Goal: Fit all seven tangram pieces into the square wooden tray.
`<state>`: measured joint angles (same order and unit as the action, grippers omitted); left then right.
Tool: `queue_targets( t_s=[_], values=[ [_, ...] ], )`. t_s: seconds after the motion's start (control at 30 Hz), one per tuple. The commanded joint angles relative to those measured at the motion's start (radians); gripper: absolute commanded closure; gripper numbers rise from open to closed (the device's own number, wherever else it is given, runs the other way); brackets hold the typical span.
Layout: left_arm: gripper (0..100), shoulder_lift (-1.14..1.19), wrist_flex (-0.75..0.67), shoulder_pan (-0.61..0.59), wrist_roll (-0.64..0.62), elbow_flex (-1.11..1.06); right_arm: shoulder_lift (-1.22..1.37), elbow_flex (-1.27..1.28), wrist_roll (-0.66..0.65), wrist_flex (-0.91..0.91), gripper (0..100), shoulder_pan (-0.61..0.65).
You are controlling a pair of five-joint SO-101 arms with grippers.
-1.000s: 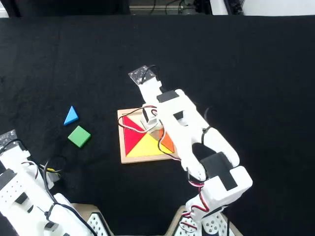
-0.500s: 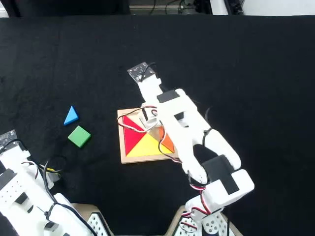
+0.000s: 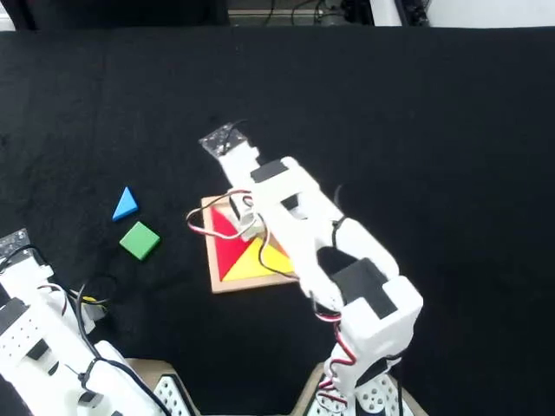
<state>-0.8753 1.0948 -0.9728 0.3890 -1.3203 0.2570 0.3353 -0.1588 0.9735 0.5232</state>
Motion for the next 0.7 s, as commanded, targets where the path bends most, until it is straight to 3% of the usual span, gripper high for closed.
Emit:
queue_targets(
  t_s=[0.0, 0.37, 0.67],
  values=[
    [73, -0.009, -0.012, 0.012, 0.005, 0.004, -0.005, -0.031, -0.002, 0.011, 98.8, 0.057],
    [73, -0.009, -0.012, 0.012, 0.005, 0.004, -0.125, -0.025, -0.002, 0.035, 98.8, -0.048],
    [73, -0.009, -0.040, 0.004, -0.092, 0.082, -0.341, 0.039, -0.008, 0.054, 98.7, 0.031]
  ],
)
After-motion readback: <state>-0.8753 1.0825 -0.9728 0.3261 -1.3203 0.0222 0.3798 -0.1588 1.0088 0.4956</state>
